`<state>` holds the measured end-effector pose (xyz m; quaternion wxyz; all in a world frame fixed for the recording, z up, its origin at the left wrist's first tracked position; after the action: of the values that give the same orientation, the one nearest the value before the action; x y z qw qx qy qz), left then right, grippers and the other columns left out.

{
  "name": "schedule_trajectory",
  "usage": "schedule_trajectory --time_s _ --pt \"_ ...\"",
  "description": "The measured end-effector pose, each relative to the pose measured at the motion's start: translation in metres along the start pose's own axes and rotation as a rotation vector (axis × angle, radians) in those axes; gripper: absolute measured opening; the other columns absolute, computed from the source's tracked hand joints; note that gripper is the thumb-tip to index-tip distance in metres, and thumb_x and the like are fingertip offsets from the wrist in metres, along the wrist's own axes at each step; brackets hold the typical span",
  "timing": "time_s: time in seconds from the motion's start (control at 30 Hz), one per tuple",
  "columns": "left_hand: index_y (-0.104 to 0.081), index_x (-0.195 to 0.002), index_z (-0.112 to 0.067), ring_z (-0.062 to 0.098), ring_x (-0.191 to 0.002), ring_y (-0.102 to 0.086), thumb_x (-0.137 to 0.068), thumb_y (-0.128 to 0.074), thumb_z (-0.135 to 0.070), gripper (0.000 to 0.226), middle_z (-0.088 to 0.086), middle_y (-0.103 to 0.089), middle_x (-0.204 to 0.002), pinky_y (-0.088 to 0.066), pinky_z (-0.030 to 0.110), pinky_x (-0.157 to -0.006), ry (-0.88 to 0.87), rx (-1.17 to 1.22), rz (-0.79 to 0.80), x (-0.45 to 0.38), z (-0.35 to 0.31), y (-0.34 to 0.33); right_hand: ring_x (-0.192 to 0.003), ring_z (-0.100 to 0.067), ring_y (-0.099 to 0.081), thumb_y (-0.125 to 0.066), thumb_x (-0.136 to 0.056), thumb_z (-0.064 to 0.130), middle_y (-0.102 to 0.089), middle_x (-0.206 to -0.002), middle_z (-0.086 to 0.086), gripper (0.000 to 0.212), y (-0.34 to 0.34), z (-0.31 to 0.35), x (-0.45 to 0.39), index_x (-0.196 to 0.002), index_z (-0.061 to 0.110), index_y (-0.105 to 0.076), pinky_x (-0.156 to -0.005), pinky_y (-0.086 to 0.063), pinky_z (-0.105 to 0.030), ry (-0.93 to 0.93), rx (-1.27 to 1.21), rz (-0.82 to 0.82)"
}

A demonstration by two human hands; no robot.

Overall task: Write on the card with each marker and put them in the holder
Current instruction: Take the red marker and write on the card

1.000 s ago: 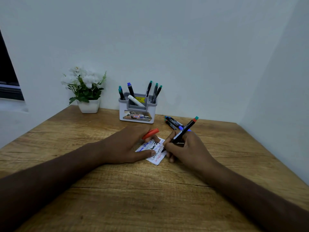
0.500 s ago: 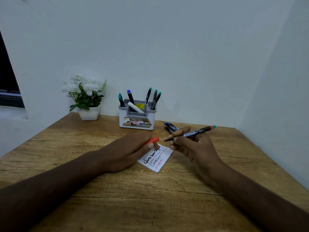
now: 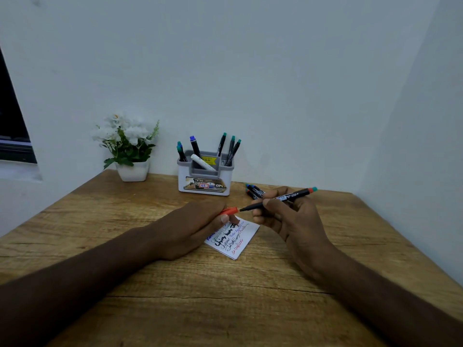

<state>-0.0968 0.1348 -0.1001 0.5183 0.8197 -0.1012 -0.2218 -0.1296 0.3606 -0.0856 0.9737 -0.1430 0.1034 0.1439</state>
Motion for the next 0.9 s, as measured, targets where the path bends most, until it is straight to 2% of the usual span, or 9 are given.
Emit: schedule_trajectory --time_s 0.1,0.27,0.37,0.47,0.63,0.73,0.83,0.9 --pt "-0.055 -0.128 -0.046 -0.003 -0.104 -0.053 -0.112 -0.027 -0.048 0.032 -0.028 -0.056 -0.109 -0.037 0.013 -0.083 -0.015 0.012 0.004 0.0 0.001 0.0 -0.076 -0.027 -0.076 -0.064 -0.098 -0.006 -0.078 -0.09 -0.024 0.008 0.002 -0.001 -0.001 -0.097 0.0 -0.069 -0.069 -0.066 -0.032 0.01 -0.009 -0.03" --pt "-0.044 -0.106 -0.058 -0.003 -0.095 -0.052 -0.111 -0.028 -0.05 0.018 -0.028 -0.053 -0.097 -0.036 0.015 -0.077 -0.034 -0.024 0.004 -0.001 0.0 -0.001 -0.081 -0.029 -0.078 -0.074 -0.094 0.0 -0.081 -0.089 -0.02 0.005 0.002 -0.004 0.0 -0.098 0.002 -0.077 -0.079 -0.067 -0.036 -0.025 0.133 0.067" --pt "-0.048 -0.111 -0.049 0.0 -0.094 -0.052 -0.11 -0.026 -0.054 0.023 -0.021 -0.056 -0.101 -0.046 0.024 -0.082 -0.029 -0.051 0.016 -0.001 -0.001 -0.001 -0.089 -0.021 -0.08 -0.084 -0.088 0.013 -0.084 -0.094 -0.011 0.014 0.001 -0.006 0.001 -0.1 0.007 -0.082 -0.082 -0.065 -0.03 -0.036 0.33 0.137" --pt "-0.046 -0.112 -0.048 -0.001 -0.096 -0.053 -0.109 -0.021 -0.059 0.028 -0.022 -0.056 -0.105 -0.051 0.034 -0.086 -0.016 -0.102 0.027 -0.001 0.0 -0.002 -0.088 -0.01 -0.079 -0.087 -0.086 0.02 -0.084 -0.093 -0.005 0.017 -0.003 -0.009 0.0 -0.101 0.011 -0.083 -0.076 -0.059 -0.021 -0.043 0.394 0.131" --pt "-0.05 -0.123 -0.041 0.002 -0.103 -0.056 -0.104 -0.013 -0.067 0.049 -0.019 -0.061 -0.114 -0.051 0.038 -0.09 0.005 -0.136 0.003 0.001 0.0 -0.002 -0.08 -0.011 -0.078 -0.086 -0.087 0.025 -0.084 -0.088 -0.006 0.022 -0.01 -0.015 -0.001 -0.096 0.006 -0.079 -0.069 -0.056 -0.02 -0.077 0.356 0.079" --pt "-0.049 -0.119 -0.04 0.002 -0.099 -0.056 -0.108 -0.021 -0.06 0.037 -0.018 -0.06 -0.11 -0.052 0.038 -0.087 -0.003 -0.175 -0.014 0.002 -0.003 -0.001 -0.077 -0.009 -0.077 -0.085 -0.088 0.025 -0.083 -0.087 -0.004 0.018 -0.012 -0.013 0.0 -0.096 0.01 -0.079 -0.066 -0.056 -0.018 -0.086 0.34 0.084" --pt "-0.045 -0.111 -0.04 0.003 -0.091 -0.055 -0.11 -0.03 -0.054 0.021 -0.016 -0.059 -0.103 -0.052 0.038 -0.081 -0.037 -0.229 -0.048 0.001 -0.016 0.003 -0.082 -0.007 -0.078 -0.083 -0.092 0.027 -0.083 -0.09 0.0 0.009 -0.015 -0.01 0.004 -0.089 0.02 -0.076 -0.069 -0.057 -0.017 -0.005 0.508 0.156" --pt "-0.042 -0.117 -0.039 0.005 -0.092 -0.058 -0.11 -0.031 -0.052 0.019 -0.014 -0.062 -0.108 -0.054 0.038 -0.081 -0.014 -0.263 -0.066 0.001 -0.023 0.002 -0.086 -0.006 -0.078 -0.083 -0.091 0.031 -0.083 -0.094 0.005 0.008 -0.017 -0.01 0.005 -0.093 0.027 -0.076 -0.075 -0.059 -0.021 0.047 0.571 0.181"
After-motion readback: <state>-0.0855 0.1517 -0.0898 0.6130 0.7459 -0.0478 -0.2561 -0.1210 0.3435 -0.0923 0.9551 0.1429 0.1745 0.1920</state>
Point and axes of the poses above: each hand's wrist, its own x-axis away from the middle knuckle, its own y-axis out of the back of the hand, z = x × y, the point moved 2 cm from there along -x, towards the middle knuckle
